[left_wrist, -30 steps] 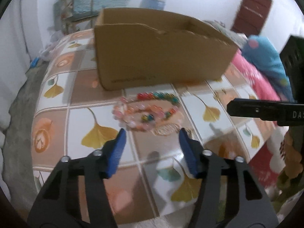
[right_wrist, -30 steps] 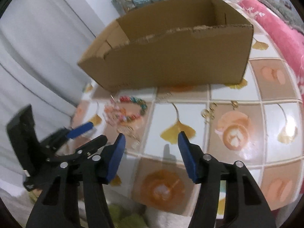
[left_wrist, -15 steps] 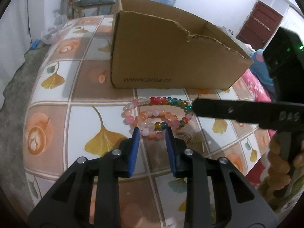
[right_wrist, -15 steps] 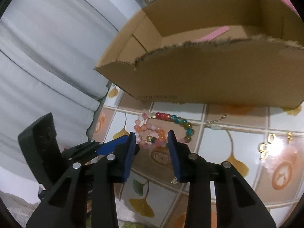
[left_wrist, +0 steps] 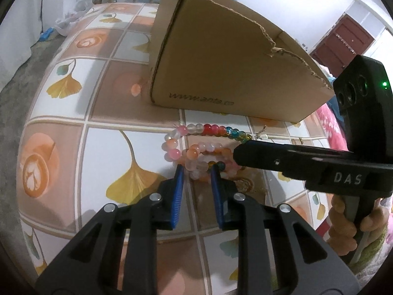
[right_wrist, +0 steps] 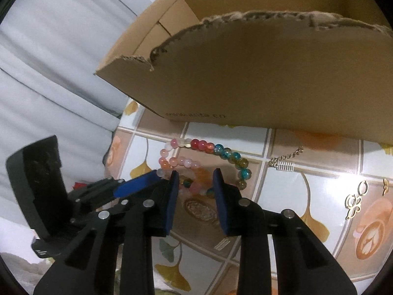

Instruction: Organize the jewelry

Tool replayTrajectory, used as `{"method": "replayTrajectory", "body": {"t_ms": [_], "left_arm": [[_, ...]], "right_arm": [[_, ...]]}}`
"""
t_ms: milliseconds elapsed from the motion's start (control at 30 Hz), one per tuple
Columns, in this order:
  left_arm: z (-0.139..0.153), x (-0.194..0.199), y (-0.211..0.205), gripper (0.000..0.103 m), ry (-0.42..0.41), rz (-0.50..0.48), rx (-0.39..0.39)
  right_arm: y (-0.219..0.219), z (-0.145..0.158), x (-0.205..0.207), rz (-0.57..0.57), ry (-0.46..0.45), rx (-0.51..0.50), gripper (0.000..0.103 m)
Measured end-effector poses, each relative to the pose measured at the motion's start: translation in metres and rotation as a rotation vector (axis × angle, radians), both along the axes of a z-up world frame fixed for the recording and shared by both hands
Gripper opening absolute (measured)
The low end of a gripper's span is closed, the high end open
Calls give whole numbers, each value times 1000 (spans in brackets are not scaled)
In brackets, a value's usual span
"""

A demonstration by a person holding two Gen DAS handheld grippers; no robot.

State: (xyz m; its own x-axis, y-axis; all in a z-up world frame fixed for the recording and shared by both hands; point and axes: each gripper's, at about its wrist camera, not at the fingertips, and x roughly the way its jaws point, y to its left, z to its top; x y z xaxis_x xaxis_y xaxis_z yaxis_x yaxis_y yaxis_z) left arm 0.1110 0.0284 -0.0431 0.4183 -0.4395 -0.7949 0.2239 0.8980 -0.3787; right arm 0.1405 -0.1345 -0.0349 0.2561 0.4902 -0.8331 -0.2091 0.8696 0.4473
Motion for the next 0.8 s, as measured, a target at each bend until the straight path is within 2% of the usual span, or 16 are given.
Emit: {"method": "replayTrajectory", "body": {"t_ms": [133,333,567,600,800], "left_arm": [[2,3,-6,21,8,-3,44],[5,2,-16,19,-20,-28,124],[6,-3,-17,8,-38,-27,106],[6,-3,-17,8,-40,-27,104],[8,-7,-14,8,-44,-19,95]], "right_arm": [[6,-3,1,20,-2,-48,21],[17,-4,2,50,-28,-109,20],[23,0,-2,83,-62,-140,13],[25,1,-3,88,-70,-148,10],[25,7,-9,85,-98,-146,10]]}}
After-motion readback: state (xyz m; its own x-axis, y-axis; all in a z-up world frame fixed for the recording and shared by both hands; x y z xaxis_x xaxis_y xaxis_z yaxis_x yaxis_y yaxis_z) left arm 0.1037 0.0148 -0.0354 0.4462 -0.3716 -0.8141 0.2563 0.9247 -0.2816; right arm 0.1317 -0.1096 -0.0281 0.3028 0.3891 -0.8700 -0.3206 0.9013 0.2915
